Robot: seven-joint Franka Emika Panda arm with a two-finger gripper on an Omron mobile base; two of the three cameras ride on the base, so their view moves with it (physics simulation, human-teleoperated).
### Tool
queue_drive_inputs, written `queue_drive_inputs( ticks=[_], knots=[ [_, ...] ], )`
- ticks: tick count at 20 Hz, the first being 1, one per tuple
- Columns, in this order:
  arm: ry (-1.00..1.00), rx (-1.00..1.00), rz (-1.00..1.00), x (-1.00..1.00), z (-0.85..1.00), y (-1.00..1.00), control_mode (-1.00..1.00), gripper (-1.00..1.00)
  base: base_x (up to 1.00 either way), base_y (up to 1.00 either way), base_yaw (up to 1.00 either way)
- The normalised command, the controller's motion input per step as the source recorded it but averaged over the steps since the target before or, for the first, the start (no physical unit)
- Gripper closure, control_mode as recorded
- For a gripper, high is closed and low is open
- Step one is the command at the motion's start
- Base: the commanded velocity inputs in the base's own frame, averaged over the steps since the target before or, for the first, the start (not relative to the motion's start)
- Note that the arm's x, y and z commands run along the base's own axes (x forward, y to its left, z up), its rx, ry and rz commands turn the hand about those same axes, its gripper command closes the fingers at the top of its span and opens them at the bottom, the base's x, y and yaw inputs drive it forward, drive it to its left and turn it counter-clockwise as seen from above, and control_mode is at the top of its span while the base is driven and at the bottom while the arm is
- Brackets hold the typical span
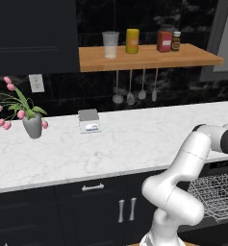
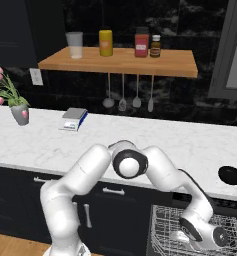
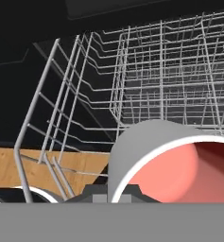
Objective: Pick up the cup and bowl from the counter, place them in the dishwasher, and close the dishwasher door.
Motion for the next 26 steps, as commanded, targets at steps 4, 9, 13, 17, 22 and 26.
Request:
queue_drive_inputs(
  ticks=[4, 9, 13, 17, 22, 26],
  knots=[
    [0.0, 0.0, 0.0, 0.0, -0.44, 0.0, -1.0, 1.0, 0.0, 0.0, 0.0],
    [-0.03, 0.0, 0.0, 0.0, -0.13, 0.0, -1.0, 1.0, 0.0, 0.0, 0.0],
    [-0.11, 0.0, 0.0, 0.08, 0.14, 0.0, -1.0, 1.0, 0.0, 0.0, 0.0],
    [-0.12, 0.01, -0.01, 0.11, 0.25, 0.0, -1.0, 1.0, 0.0, 0.0, 0.0],
    [-0.03, 0.0, -0.01, 0.4, 0.09, 0.0, -1.0, 1.0, 0.0, 0.0, 0.0],
    [0.02, 0.0, 0.0, 0.61, -0.07, 0.0, -1.0, 1.0, 0.0, 0.0, 0.0]
  ],
)
